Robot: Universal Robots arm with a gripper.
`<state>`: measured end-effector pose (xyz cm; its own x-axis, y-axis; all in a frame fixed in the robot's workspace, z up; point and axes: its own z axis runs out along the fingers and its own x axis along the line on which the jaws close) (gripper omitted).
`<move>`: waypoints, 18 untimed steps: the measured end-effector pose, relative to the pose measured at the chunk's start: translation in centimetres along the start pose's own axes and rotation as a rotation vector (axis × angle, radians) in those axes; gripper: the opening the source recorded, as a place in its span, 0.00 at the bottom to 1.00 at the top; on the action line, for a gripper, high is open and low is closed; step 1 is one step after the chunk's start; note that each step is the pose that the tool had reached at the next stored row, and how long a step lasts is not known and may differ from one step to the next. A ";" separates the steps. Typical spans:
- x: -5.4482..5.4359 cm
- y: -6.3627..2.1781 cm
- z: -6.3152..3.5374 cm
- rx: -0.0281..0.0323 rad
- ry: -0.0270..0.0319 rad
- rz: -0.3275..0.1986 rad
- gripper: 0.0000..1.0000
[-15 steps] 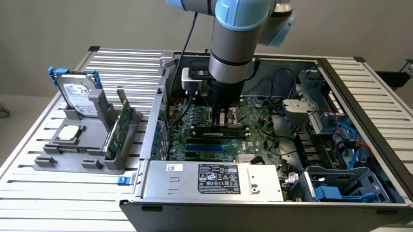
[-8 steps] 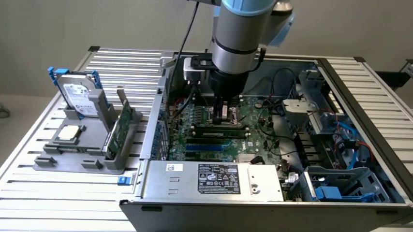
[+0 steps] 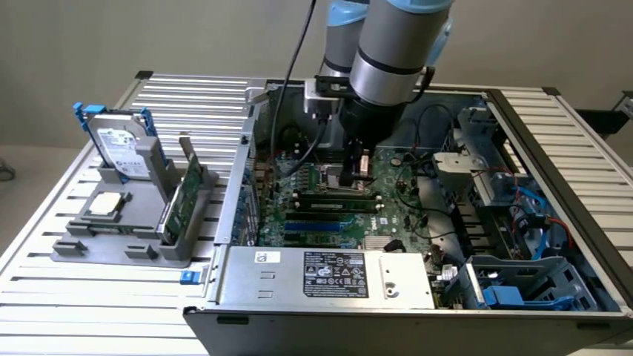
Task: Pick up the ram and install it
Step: 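Press down the ram until it locks into place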
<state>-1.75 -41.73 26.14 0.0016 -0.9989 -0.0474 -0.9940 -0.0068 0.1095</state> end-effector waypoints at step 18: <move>0.2 0.01 -0.40 0.0097 0.0044 0.000 0.11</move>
<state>-1.71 -41.99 26.52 0.0021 -0.9991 -0.0430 -0.9950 -0.0064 0.0999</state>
